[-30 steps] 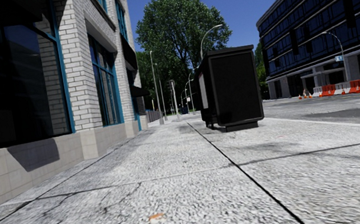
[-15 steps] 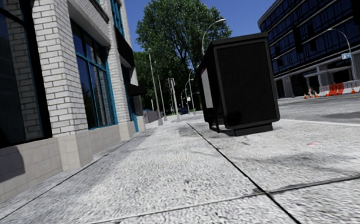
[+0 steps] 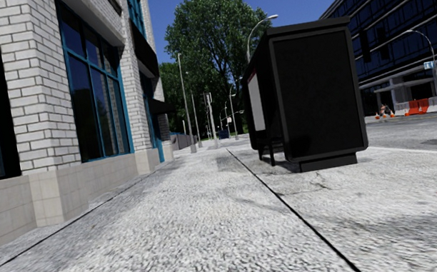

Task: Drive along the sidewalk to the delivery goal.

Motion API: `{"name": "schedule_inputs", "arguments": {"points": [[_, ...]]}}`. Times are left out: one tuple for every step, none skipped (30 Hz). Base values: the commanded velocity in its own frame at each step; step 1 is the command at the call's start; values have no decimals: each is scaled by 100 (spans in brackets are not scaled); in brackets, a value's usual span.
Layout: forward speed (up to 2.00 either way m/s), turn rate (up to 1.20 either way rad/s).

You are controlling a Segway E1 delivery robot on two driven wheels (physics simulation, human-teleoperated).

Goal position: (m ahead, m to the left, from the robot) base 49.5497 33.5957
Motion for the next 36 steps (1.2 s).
{"name": "schedule_inputs", "arguments": {"points": [[200,0],[200,0],[200,0],[200,0],[200,0],[200,0],[200,0],[200,0],[200,0],[200,0],[200,0],[200,0],[200,0],[200,0],[200,0],[200,0],[200,0],[200,0],[200,0],[200,0],[200,0],[200,0],[200,0],[200,0],[200,0],[200,0],[200,0],[200,0],[200,0],[200,0],[200,0],[200,0],[200,0],[200,0],[200,0],[200,0]]}}
